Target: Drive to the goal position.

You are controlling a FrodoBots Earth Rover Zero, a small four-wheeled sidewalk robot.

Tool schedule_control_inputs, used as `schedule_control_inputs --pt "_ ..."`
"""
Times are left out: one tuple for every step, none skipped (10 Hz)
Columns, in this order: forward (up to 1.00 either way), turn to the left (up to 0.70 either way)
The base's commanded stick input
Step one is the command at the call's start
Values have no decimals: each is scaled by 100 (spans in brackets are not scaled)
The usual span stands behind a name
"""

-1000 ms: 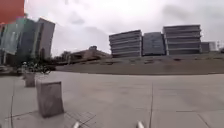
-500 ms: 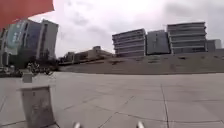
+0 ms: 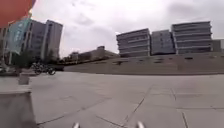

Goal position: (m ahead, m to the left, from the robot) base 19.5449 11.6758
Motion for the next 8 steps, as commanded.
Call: schedule_control_inputs --pt "70 0" --pt "70 0" --pt "70 0" --pt "70 0" --pt "70 0" --pt "70 0" --pt "70 0" --pt "70 0"
